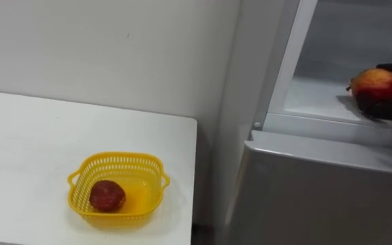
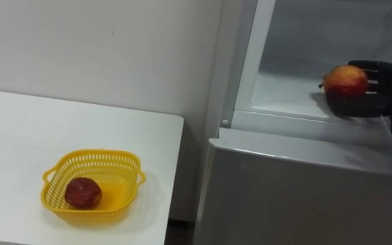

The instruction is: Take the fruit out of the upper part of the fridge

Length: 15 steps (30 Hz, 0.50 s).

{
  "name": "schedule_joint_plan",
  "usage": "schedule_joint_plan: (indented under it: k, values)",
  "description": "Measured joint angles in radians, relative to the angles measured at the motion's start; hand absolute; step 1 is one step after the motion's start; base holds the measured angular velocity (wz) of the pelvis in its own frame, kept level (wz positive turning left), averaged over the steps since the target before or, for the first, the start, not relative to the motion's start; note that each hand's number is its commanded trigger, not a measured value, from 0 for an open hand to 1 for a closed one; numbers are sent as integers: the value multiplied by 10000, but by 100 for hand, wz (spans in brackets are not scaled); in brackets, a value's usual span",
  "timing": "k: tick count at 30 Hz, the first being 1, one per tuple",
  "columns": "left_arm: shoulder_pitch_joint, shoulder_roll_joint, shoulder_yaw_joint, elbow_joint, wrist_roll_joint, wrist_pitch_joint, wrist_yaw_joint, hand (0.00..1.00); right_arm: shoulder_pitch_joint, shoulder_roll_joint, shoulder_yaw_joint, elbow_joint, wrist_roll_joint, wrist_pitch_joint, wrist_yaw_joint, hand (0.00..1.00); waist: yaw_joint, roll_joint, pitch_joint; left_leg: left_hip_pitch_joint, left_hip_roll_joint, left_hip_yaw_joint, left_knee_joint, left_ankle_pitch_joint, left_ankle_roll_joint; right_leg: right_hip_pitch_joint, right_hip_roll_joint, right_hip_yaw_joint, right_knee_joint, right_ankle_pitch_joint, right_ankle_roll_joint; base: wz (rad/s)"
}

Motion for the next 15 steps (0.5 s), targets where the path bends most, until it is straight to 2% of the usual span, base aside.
schedule_joint_plan:
  k: [5, 15]
  values:
    - [-62, 2, 2, 1, 3, -38, 31, 0, -140, 9, 207, 26, -5, 13, 257, 100, 197, -88, -4, 1, 0, -9, -37, 1, 0, 2, -3, -25, -28, 0, 0, 0]
    - [-41, 8, 33, -32, 10, -142, 53, 0, -141, 43, 214, -72, 30, 51, 500, 100, 102, -164, -33, -61, -22, -123, 54, 2, 2, 43, -21, -153, -26, 0, 0, 3]
